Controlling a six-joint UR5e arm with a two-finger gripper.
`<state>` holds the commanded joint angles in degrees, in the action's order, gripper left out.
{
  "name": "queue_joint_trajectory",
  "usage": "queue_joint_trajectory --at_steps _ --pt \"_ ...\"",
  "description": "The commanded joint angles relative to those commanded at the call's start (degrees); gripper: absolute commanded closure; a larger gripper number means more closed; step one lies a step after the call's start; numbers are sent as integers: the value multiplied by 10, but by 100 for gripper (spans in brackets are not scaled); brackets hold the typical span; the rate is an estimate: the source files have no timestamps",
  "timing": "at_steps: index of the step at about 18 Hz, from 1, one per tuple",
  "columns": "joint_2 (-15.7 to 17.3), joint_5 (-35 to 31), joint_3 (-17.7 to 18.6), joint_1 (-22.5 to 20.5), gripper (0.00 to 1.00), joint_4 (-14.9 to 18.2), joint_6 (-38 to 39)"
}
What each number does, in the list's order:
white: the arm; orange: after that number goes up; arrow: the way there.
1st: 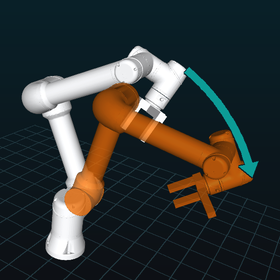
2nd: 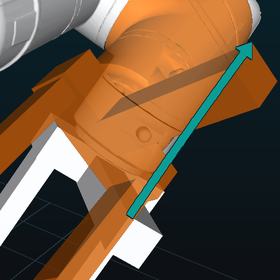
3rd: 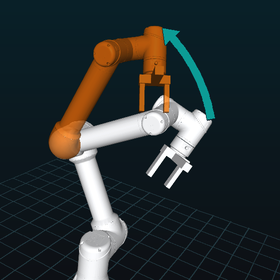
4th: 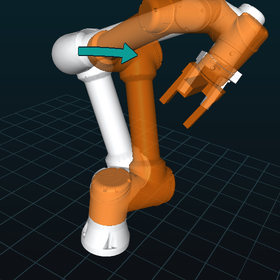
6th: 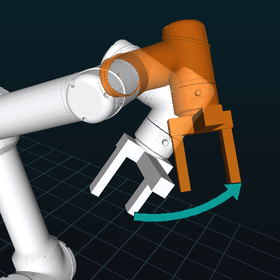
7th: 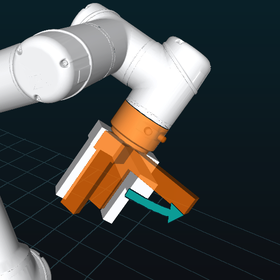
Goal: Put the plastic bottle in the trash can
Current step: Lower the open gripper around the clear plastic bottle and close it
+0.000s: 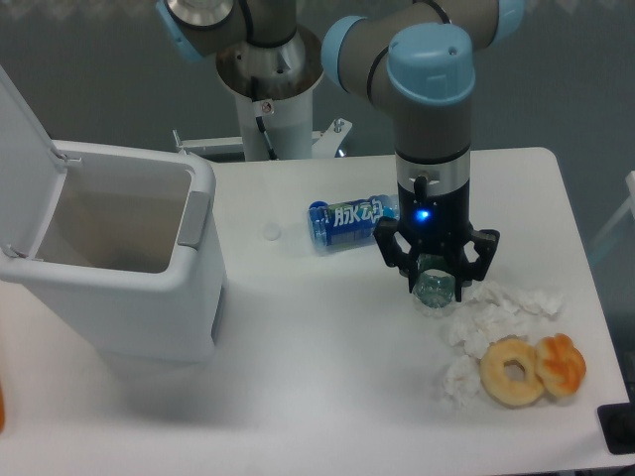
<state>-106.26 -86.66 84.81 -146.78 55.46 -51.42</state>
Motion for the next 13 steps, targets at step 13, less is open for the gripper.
queue_joint_trajectory --at_steps 13 --pt "2 4 -12 -7 40 -1 47"
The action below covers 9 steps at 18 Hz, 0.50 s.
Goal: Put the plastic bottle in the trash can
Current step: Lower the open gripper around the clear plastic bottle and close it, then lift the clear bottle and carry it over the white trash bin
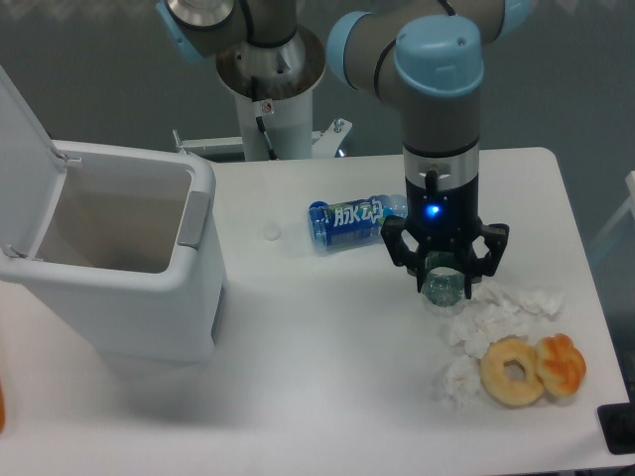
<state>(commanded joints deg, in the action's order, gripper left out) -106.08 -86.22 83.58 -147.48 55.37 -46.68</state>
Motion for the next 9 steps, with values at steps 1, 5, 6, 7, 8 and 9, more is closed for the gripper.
queue_joint_trajectory --at_steps 1,5,6,7,8,9 --pt "0 0 -1 1 40 0 6" --pt "3 2 -4 -2 40 -1 43" --pt "7 5 -7 -3 40 -1 55" --pt "11 16 -8 -4 40 -1 75" --pt "18 30 -8 -4 40 -1 94" --pt "25 41 -8 -7 40 -1 111"
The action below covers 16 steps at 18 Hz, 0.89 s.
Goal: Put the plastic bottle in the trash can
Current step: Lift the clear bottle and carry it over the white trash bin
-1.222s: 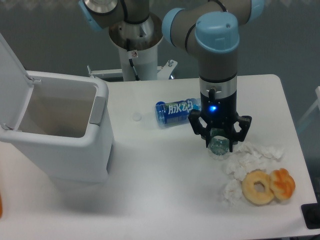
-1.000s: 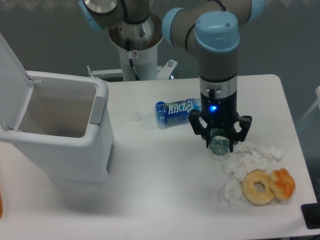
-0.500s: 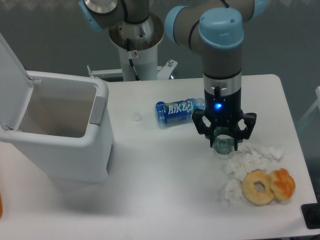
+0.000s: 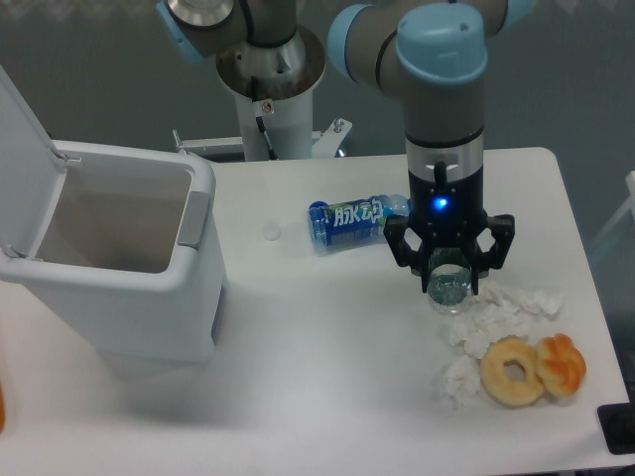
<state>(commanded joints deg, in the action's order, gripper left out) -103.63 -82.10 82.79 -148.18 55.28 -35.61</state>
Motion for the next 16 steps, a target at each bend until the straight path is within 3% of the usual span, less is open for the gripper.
queue_joint_trajectory --at_steps 5,11,16 --pt "35 50 3 -3 40 -1 102" --pt "107 126 9 3 40 -2 185" --pt "144 188 11 16 40 -2 220"
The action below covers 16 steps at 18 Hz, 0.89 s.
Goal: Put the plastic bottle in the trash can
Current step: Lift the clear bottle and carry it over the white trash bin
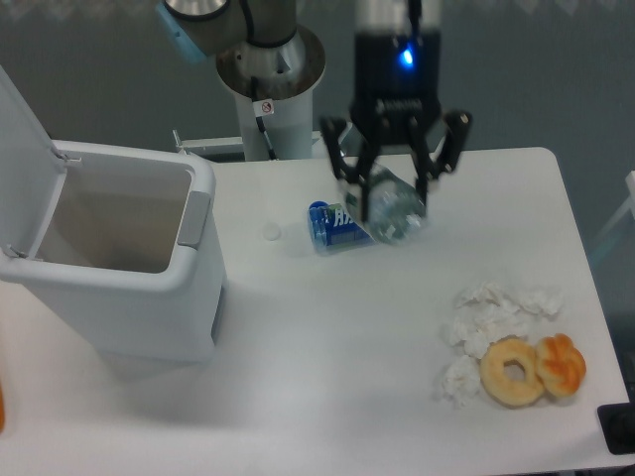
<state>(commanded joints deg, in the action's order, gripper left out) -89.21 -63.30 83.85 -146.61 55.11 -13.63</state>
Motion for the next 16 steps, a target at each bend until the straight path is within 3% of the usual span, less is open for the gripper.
queue_joint_trajectory --at_steps 3,10,16 --pt "13 18 6 32 40 0 9" --pt "11 19 15 106 40 0 21" --pt "2 19 24 128 40 -1 17"
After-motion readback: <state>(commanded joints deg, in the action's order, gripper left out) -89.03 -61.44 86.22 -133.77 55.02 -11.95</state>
